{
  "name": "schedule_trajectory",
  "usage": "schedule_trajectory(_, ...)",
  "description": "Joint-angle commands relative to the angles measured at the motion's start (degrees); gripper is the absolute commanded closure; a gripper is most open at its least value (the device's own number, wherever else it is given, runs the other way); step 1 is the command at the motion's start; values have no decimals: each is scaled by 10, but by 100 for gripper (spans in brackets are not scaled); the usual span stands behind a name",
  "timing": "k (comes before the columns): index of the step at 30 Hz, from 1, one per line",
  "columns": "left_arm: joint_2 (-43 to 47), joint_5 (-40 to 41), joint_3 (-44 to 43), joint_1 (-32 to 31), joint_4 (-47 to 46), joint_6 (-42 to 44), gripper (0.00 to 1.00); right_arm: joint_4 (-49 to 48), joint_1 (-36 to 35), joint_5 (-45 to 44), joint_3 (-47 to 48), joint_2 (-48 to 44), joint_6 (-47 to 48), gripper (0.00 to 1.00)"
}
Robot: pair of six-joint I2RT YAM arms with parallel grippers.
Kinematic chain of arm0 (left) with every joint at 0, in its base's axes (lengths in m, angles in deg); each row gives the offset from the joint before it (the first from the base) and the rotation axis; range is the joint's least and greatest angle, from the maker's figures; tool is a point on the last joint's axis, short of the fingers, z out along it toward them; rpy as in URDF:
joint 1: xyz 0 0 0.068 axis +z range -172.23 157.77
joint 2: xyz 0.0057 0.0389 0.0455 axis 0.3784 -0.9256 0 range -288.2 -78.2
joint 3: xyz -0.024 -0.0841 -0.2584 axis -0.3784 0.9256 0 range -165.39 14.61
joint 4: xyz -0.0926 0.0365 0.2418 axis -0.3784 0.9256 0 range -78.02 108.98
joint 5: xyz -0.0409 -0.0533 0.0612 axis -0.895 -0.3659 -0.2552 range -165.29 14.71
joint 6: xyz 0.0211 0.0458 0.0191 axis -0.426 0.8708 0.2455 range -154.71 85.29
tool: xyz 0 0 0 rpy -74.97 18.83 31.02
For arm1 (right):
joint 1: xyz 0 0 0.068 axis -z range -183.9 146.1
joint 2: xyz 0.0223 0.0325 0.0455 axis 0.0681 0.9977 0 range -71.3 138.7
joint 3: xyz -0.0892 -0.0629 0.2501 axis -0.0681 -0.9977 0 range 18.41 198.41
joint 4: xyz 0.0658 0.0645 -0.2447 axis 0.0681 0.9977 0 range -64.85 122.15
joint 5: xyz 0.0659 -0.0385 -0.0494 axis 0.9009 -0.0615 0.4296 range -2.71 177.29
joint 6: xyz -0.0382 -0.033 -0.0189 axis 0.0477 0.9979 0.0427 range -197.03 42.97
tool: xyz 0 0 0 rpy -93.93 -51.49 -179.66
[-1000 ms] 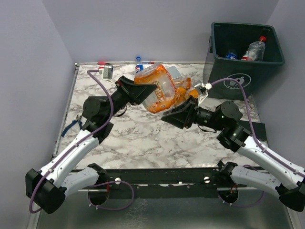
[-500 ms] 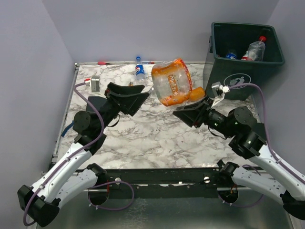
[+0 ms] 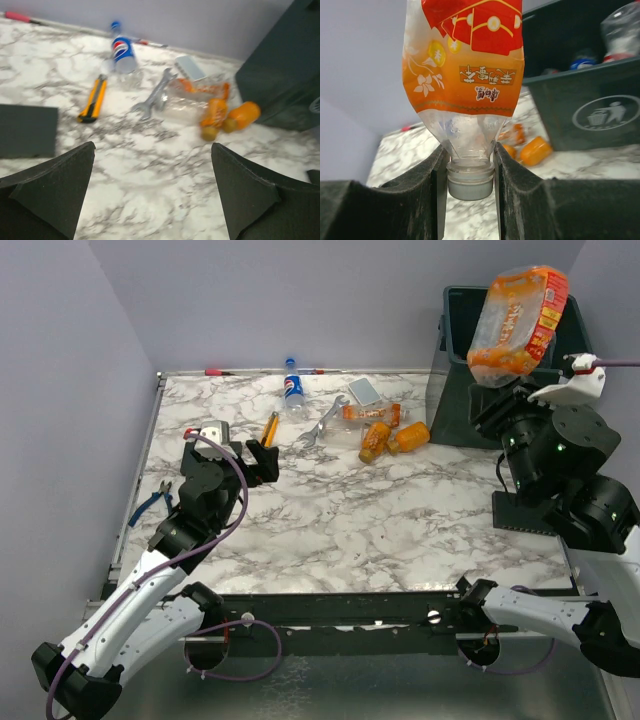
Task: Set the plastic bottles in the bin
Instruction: Place the plastic bottle in the trash bin.
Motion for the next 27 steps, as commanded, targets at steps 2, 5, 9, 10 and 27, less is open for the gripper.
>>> schedule_trajectory(2,-11,90,20,0,72,80,1,5,13,-145,78,74,82,100)
schedule_trajectory(5,-13,89,30,0,71,87,1,27,78,-87,164,146,97,100)
schedule_trajectory(9,20,85,53,0,66,84,1,118,290,125,301,270,22,100)
schedule_trajectory(10,33,84,60,1,63,80,1,122,320,143,319,295,11,100)
schedule_trajectory(27,91,108,98,-4,49,80,1,67,417,245,373,507,-21,80)
